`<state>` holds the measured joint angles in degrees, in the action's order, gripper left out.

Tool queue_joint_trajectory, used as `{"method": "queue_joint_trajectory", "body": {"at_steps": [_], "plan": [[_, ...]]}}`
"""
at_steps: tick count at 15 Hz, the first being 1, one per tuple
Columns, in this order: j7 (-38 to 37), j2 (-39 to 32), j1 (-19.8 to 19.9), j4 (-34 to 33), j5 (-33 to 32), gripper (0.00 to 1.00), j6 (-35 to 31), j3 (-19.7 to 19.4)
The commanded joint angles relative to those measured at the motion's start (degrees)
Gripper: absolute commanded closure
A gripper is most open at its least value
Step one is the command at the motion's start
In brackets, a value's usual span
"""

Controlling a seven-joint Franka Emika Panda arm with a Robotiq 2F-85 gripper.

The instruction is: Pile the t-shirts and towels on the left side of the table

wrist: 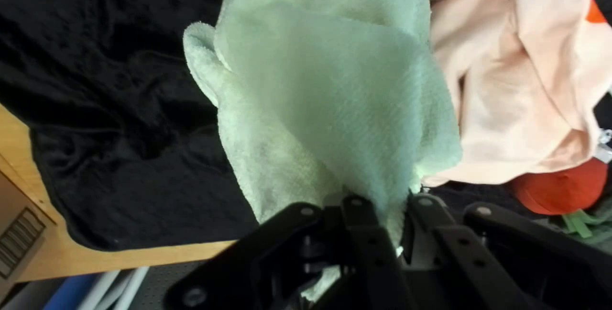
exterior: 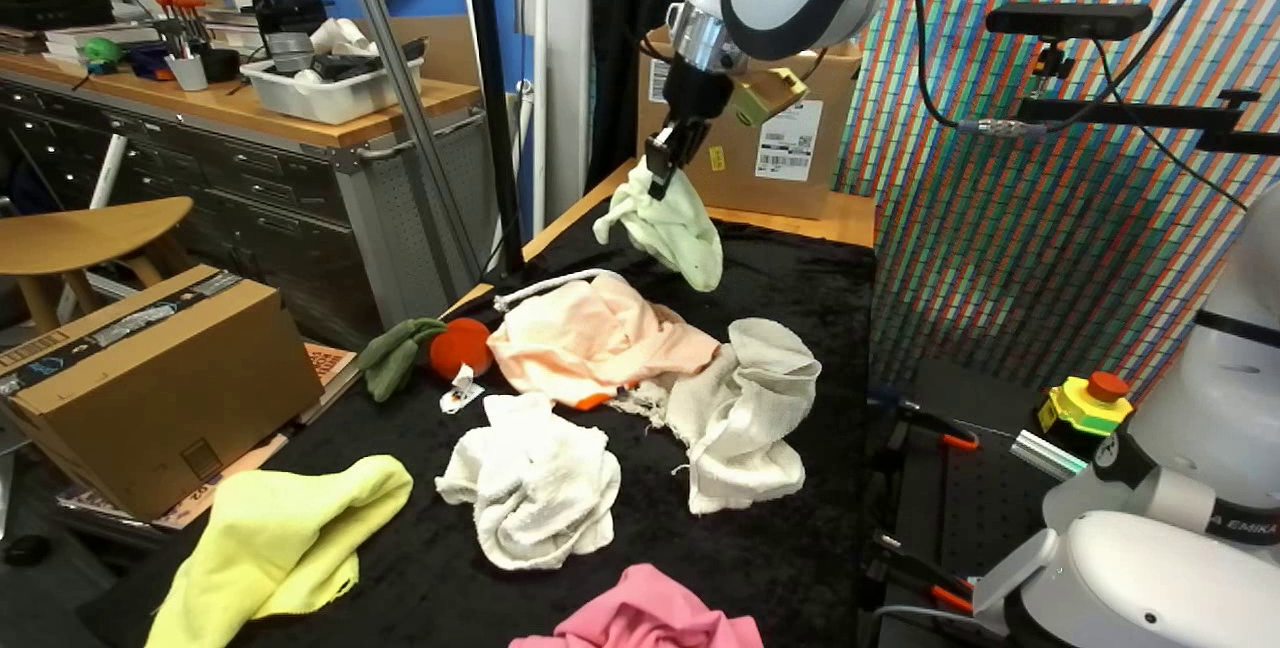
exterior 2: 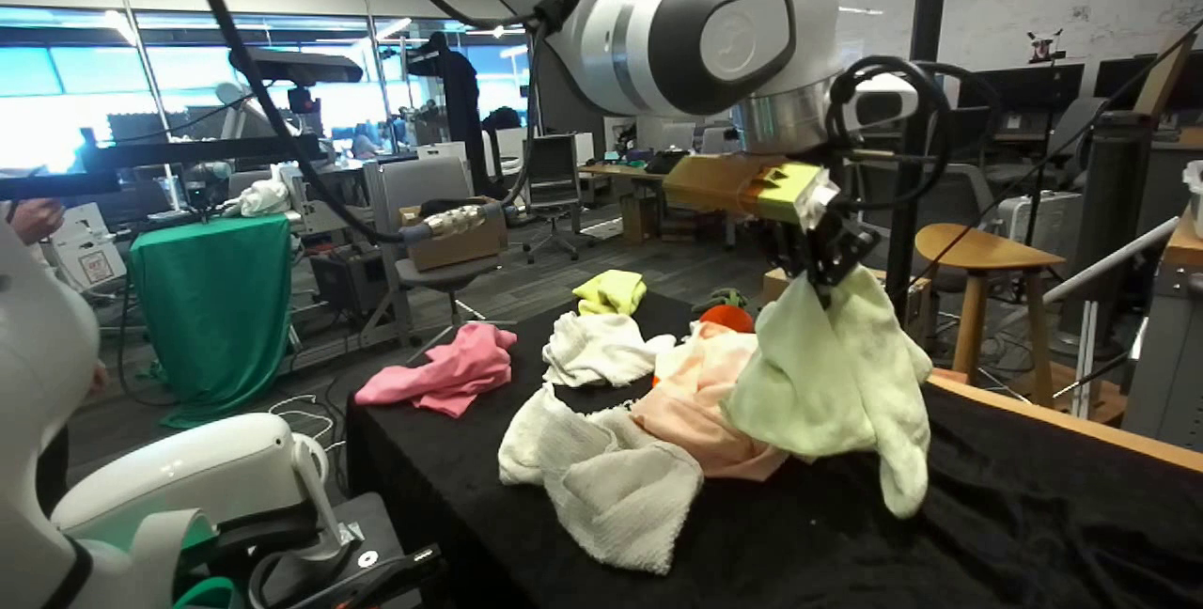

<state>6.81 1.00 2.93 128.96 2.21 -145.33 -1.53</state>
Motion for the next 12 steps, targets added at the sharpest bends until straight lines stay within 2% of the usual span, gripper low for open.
{"method": "queue_joint_trajectory", "body": {"at_steps": [1,4,8,12], "plan": [[-5.2,-0.1,-2.9,-3.3,-3.7,0.93,0.8,2.4],[-7.9,-0.6,-4.9,-5.0,-5.3,0.91,0.8,4.3],[-8.2,-1.0,-7.5,-6.5,-2.2,0.93,1.6,6.5],[-13.5,-2.8,-9.7,-7.7,-2.9,0.92,2.2,8.7]]}}
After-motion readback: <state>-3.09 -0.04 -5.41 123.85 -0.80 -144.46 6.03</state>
